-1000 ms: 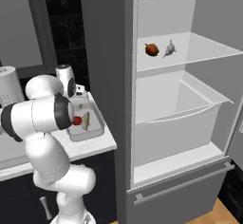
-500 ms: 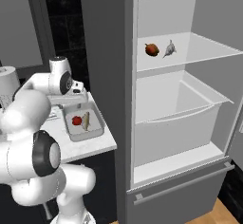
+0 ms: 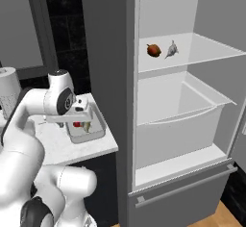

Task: Place one bell pepper and one fish in each tupperware on the nearby counter, to pack two identical lunches.

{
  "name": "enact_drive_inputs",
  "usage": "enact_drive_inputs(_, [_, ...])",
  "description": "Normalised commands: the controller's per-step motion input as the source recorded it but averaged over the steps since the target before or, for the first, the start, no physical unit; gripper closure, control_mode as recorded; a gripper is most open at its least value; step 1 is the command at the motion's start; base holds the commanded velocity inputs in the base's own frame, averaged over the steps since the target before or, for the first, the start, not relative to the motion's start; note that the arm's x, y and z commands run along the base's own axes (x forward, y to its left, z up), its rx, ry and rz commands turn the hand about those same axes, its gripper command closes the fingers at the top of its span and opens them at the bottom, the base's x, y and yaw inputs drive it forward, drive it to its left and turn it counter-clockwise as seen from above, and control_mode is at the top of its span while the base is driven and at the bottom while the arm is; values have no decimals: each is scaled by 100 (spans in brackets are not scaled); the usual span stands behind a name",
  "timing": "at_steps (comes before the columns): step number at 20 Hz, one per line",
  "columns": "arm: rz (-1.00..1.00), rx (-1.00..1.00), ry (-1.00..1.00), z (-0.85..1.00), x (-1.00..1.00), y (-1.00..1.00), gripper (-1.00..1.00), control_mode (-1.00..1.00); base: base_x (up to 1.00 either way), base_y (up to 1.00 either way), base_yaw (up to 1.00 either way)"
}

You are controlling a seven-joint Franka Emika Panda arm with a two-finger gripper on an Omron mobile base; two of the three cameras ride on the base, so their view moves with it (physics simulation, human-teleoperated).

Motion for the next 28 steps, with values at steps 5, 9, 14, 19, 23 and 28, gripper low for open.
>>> enact_drive_inputs(5, [-3, 0, -1, 23, -100, -43, -100, -100, 0, 0, 0])
enact_drive_inputs(9, [-1, 0, -11, 28, -95, -10, -100, -100, 0, 0, 0])
enact_drive_inputs(14, [0, 0, -1, 1, -10, 0, -100, -100, 0, 0, 0])
enact_drive_inputs(19, [0, 0, 0, 0, 0, 0, -100, 100, 0, 0, 0])
enact_drive_inputs(23, [0, 0, 0, 0, 0, 0, -100, 100, -69, -47, -11])
enact_drive_inputs(28, [0, 0, 0, 0, 0, 0, -100, 100, -50, -85, -6])
